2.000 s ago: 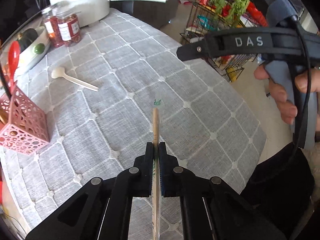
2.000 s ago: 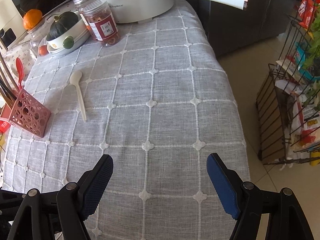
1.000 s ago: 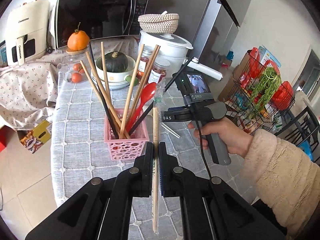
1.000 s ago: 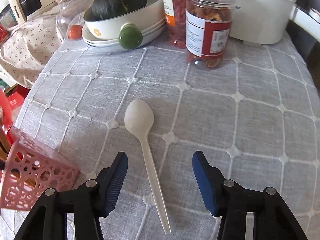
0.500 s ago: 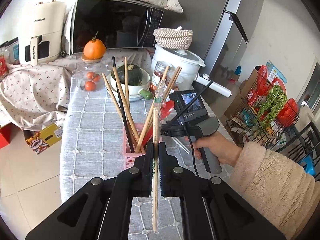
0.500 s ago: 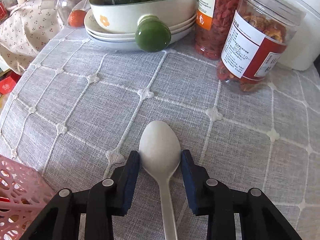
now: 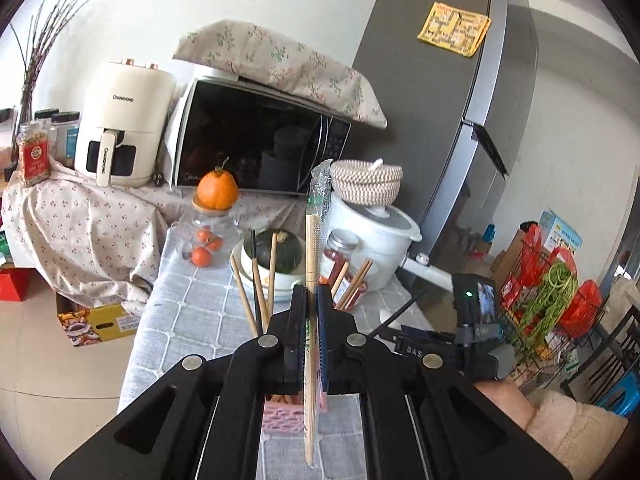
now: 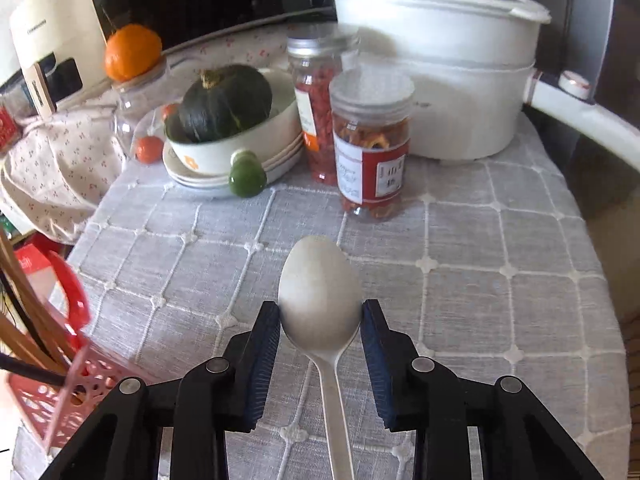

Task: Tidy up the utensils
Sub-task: 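Carry the labelled chopstick toward the basket with the left tool while the right tool grasps the white spoon, then drop the labelled chopstick into the basket with the left tool while the right tool drops the white spoon in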

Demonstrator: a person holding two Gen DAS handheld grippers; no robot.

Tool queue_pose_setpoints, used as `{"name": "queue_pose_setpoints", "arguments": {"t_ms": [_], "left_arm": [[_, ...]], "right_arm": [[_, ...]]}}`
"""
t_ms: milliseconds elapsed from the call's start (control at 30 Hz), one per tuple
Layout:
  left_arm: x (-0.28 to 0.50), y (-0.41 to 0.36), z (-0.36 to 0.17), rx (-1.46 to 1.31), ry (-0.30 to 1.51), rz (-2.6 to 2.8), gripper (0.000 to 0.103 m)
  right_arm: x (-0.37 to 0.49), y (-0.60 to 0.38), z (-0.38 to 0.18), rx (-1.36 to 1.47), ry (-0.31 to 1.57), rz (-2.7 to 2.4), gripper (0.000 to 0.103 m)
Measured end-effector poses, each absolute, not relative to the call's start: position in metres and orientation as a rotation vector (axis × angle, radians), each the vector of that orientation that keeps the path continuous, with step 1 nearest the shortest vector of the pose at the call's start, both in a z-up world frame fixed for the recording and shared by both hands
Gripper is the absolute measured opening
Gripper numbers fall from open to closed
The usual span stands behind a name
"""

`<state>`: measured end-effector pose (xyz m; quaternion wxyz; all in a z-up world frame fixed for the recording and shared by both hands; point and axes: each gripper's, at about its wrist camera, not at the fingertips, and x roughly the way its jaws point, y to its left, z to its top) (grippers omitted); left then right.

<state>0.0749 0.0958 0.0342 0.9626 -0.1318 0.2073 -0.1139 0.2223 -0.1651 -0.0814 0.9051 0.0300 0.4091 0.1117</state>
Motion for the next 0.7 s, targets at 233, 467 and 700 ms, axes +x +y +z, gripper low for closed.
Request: {"name": "queue_pose_setpoints", "arguments": {"t_ms": [233, 467, 700], "left_arm": [[0.079, 0.086, 0.028, -0.303, 0.28, -0.144, 0.004], [0.09, 0.077, 0.017, -0.3, 0.238, -0.064, 0.004], [0.101, 0.059, 0.003, -0.217, 0.206, -0.013, 0.004]], "right_arm": [[0.173, -0.19, -0.035, 0.188, 0.698, 0.242, 0.036], [0.148, -0.191, -0.02, 0.198, 0.623, 0.242, 0.037], [0.137, -0.201, -0.01, 0.225, 0.564, 0.232, 0.037]]}}
